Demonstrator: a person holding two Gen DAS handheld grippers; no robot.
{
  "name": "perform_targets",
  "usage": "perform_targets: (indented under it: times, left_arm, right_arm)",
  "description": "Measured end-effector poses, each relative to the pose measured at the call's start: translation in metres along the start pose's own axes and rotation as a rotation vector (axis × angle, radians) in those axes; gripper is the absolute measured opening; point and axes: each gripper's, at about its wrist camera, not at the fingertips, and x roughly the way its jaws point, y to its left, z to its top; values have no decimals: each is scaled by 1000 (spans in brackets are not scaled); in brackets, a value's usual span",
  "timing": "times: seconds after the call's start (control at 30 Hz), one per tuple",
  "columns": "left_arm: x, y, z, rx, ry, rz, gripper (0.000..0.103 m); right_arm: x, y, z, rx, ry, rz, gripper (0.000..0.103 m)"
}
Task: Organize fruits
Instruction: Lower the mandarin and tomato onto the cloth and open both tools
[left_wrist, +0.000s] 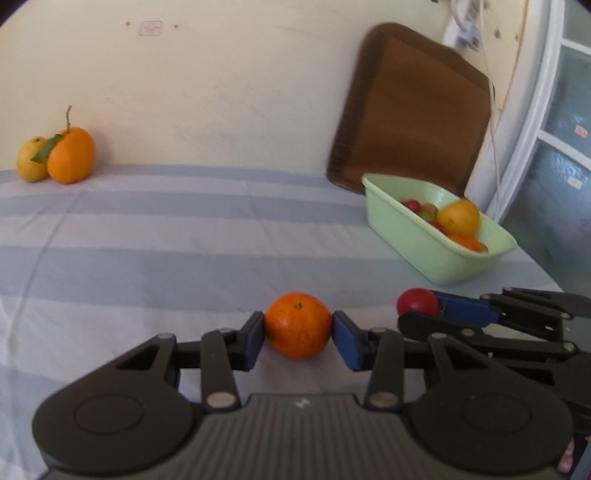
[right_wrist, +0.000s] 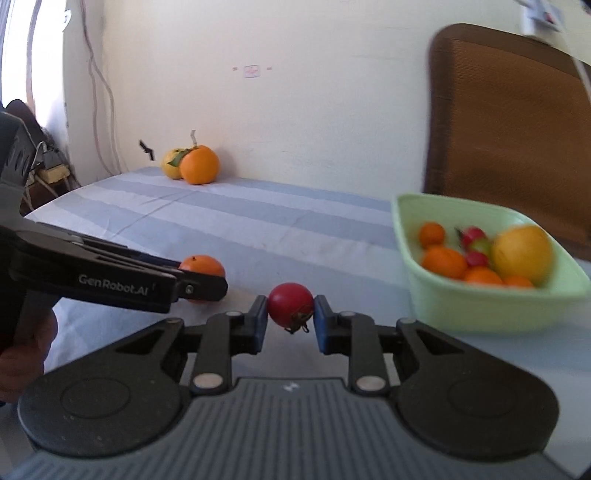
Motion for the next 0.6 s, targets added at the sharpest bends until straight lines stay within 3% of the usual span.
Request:
perform_targets:
  times: [0.3, 0.47, 0.6]
  left_arm:
    - [-1, -9, -8, 17, -41, 69, 43]
    - [0, -9, -8, 18, -41, 66, 43]
    - [-2, -7, -9, 10, -46, 64, 46]
  right_arm:
    - [6, -10, -7, 57, 52, -17, 33]
    - [4, -9, -9, 40, 50, -14, 40]
    - [5, -7, -10, 26, 51, -23, 40]
